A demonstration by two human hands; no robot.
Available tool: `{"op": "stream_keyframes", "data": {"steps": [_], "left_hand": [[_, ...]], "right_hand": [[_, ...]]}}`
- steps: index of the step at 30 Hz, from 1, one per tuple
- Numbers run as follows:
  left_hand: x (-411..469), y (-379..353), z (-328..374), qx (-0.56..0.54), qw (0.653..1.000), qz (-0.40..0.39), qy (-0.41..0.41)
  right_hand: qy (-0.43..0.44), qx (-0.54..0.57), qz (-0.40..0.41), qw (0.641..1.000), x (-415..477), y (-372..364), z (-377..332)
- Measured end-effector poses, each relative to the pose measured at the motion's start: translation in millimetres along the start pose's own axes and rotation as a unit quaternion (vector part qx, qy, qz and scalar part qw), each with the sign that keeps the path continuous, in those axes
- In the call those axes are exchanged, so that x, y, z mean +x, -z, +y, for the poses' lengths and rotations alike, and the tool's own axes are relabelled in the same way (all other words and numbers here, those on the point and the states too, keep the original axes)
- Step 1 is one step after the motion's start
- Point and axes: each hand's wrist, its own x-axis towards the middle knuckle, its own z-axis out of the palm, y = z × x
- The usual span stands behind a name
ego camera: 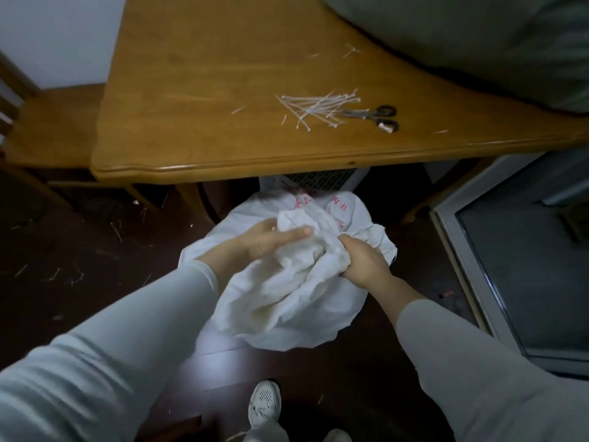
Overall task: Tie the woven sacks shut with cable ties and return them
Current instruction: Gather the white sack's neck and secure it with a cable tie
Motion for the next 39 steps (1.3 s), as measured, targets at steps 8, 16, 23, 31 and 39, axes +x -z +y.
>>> {"op": "stream_keyframes", "data": {"steps": [8,16,23,31,39], "left_hand": [[-4,-19,13,0.128,0.984,0.125,0.005],[-6,9,81,0.041,0.977,0.210,-0.012],[-18,31,123,-0.040,0.963,0.265,0.026],[-25,48,129,-0.038,0.937,0.346,-0.022],[-20,80,139,-0.113,0.939,0.325,-0.025]], "right_hand": [[0.027,0.045,0.015,0.999,-14,31,-3],[0.028,0.120,0.039,0.992,10,81,-10],[0.069,0.194,0.108,0.973,42,156,-28],[0.048,0.351,0.121,0.927,67,194,-47],[0.130,0.295,0.031,0.946,71,171,-82]]}}
